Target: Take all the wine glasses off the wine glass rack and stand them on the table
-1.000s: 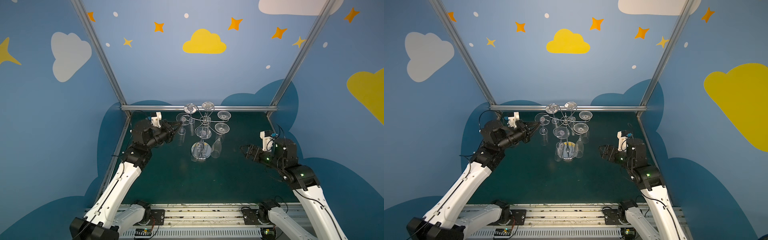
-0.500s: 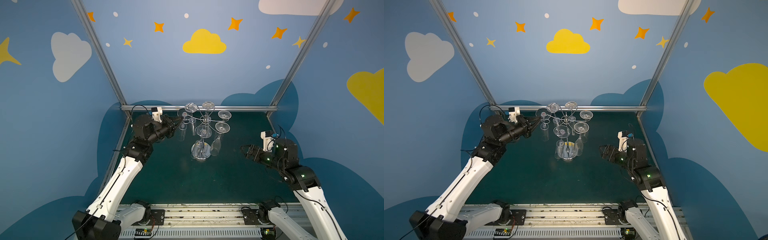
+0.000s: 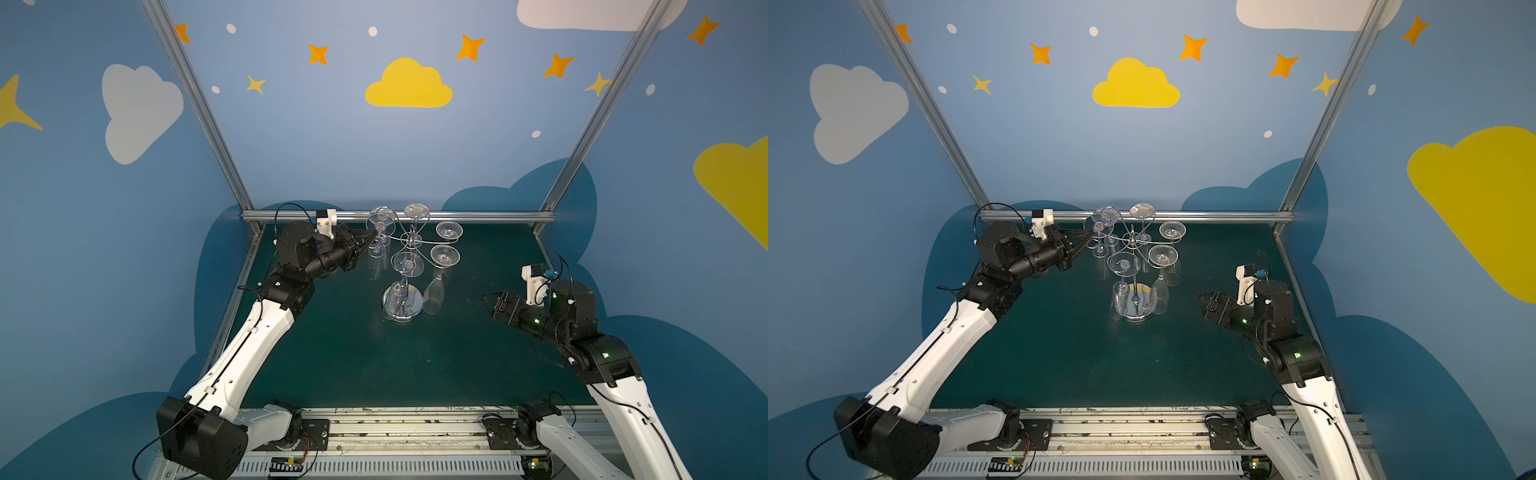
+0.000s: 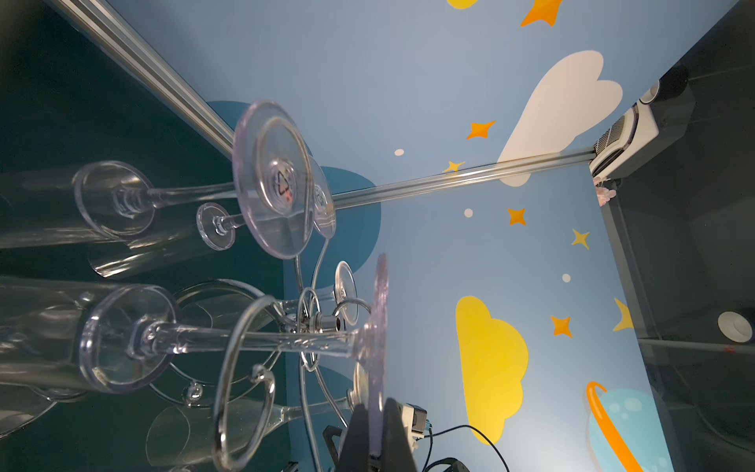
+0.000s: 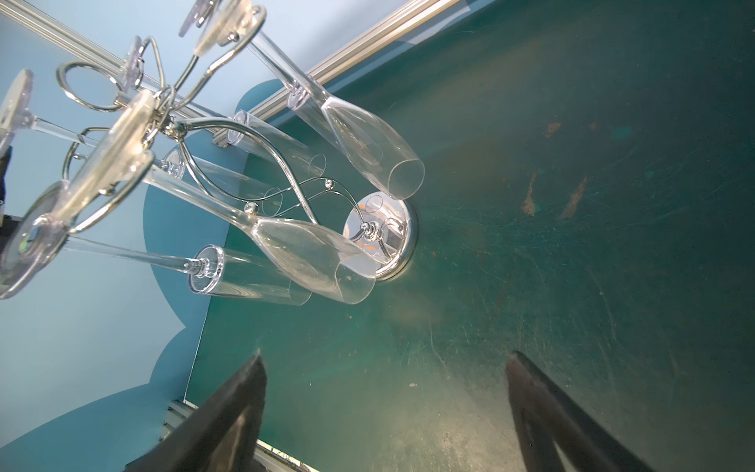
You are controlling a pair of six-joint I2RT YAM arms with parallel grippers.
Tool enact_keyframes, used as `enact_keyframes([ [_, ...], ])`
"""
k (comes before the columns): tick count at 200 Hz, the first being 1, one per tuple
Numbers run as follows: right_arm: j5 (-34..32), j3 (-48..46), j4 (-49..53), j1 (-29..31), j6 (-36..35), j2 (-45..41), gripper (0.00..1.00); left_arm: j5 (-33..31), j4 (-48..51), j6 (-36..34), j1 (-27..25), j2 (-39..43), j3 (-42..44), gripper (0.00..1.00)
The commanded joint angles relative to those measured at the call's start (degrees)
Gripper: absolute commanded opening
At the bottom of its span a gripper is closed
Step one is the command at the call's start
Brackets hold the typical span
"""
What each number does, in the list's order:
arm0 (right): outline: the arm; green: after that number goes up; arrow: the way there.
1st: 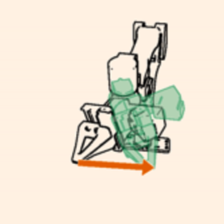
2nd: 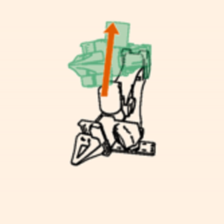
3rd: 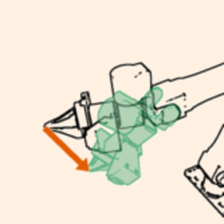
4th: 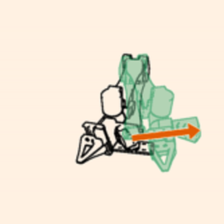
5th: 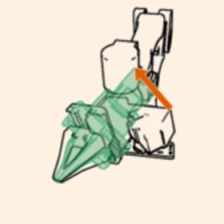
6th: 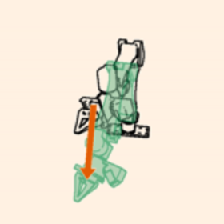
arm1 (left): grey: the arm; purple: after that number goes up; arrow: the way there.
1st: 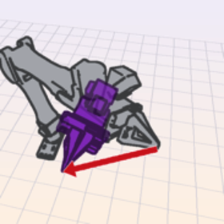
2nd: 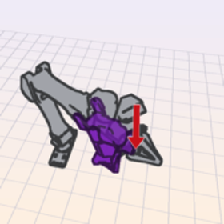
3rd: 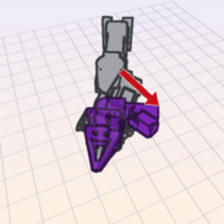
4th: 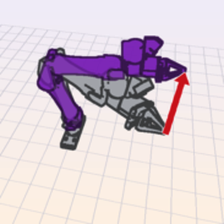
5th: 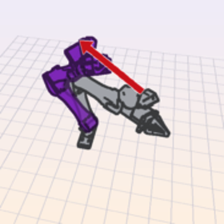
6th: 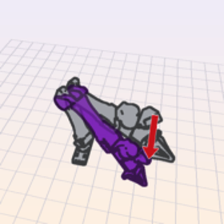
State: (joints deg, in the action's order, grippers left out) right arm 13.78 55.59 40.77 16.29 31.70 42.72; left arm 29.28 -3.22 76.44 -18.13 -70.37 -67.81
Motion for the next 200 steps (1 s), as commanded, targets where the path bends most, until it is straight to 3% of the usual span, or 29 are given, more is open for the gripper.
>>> enact_keyframes([
  [1,-1.0,-0.6,-1.0,0.1,0.5,-0.9,0.9,2.3,-2.5,-1.5,-1.0,0.7,-1.1,0.03],
  [51,-0.8,-0.6,-0.9,0.2,0.4,-1.1,0.9,2.4,-2.2,-3.4,-2.4,3.8,1.7,0.03],
  [107,0.2,-0.7,-0.6,0.2,-0.2,-1.5,0.9,-1.1,6.6,-8.5,-2.6,13.1,8.0,0.03],
  [147,1.7,-0.4,0.5,0.2,-1.3,-1.2,0.9,-5.5,18.4,-18.0,-2.6,21.4,9.1,0.03],
  [200,4.8,4.7,0.8,0.2,-3.1,1.8,0.9,-13.9,38.2,-42.2,-2.5,25.1,-1.4,0.03],
])
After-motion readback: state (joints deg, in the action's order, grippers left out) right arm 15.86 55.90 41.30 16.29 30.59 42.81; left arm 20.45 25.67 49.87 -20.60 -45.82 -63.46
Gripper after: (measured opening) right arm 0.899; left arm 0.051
